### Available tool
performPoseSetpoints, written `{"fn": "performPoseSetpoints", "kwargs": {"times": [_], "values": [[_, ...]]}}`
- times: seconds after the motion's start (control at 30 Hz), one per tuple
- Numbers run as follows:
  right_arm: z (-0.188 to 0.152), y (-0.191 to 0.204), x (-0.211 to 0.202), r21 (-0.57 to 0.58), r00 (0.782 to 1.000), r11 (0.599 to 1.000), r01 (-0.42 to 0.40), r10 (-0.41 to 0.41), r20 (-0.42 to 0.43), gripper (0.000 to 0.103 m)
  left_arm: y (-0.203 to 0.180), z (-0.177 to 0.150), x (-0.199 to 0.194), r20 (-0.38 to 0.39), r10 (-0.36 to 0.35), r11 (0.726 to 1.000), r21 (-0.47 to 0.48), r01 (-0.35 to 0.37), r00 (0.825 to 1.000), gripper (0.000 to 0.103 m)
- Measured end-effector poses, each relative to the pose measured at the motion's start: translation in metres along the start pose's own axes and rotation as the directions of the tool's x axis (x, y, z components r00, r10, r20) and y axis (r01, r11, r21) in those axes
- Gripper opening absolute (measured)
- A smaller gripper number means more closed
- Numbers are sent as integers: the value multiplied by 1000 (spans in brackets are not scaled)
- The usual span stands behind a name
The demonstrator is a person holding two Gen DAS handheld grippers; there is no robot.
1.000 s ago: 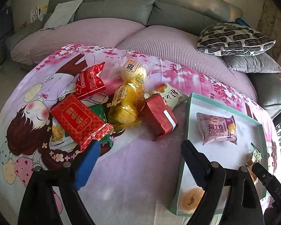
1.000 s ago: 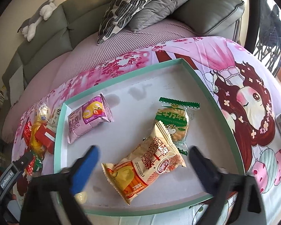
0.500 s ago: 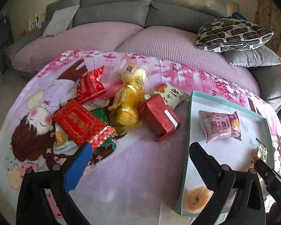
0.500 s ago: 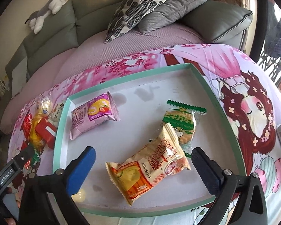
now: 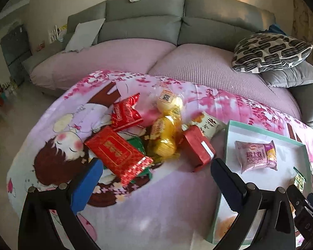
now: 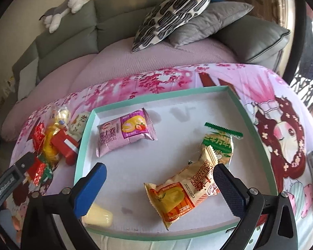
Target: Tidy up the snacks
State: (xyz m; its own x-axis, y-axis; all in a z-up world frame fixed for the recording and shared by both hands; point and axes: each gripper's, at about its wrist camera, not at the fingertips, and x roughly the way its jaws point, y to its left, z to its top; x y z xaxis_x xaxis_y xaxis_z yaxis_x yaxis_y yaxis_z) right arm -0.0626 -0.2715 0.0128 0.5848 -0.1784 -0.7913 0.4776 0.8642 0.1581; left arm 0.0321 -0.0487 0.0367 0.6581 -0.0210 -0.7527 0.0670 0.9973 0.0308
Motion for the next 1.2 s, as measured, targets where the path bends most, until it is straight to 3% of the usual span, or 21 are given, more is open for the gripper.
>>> {"fn": "performPoseSetpoints", "kwargs": {"times": [0.13,0.37,0.47,0.57,0.8,0.97,1.2], "values": [[1,6,0,8,1000,1000,0,0,6,103,15,6,-2,-1,-23,999,-46,23,1000,103],[2,17,-7,1,995,998,69,-69,68,103,41,14,-5,13,-27,998,-54,27,1000,103],[1,21,-2,20,995,996,92,-93,42,103,58,17,-6,31,-14,998,-68,16,999,103],[0,25,3,27,997,997,73,-74,6,103,77,20,-1,18,-6,996,-84,7,1000,103],[-2,47,-4,-40,993,994,104,-102,54,103,122,20,15,-17,-10,989,-150,7,1000,103],[-5,68,0,-96,998,994,49,-46,32,103,145,20,23,-43,-42,978,-205,33,998,103],[0,91,1,-108,996,991,82,-78,44,103,167,20,36,-69,-61,963,-266,41,996,103]]}}
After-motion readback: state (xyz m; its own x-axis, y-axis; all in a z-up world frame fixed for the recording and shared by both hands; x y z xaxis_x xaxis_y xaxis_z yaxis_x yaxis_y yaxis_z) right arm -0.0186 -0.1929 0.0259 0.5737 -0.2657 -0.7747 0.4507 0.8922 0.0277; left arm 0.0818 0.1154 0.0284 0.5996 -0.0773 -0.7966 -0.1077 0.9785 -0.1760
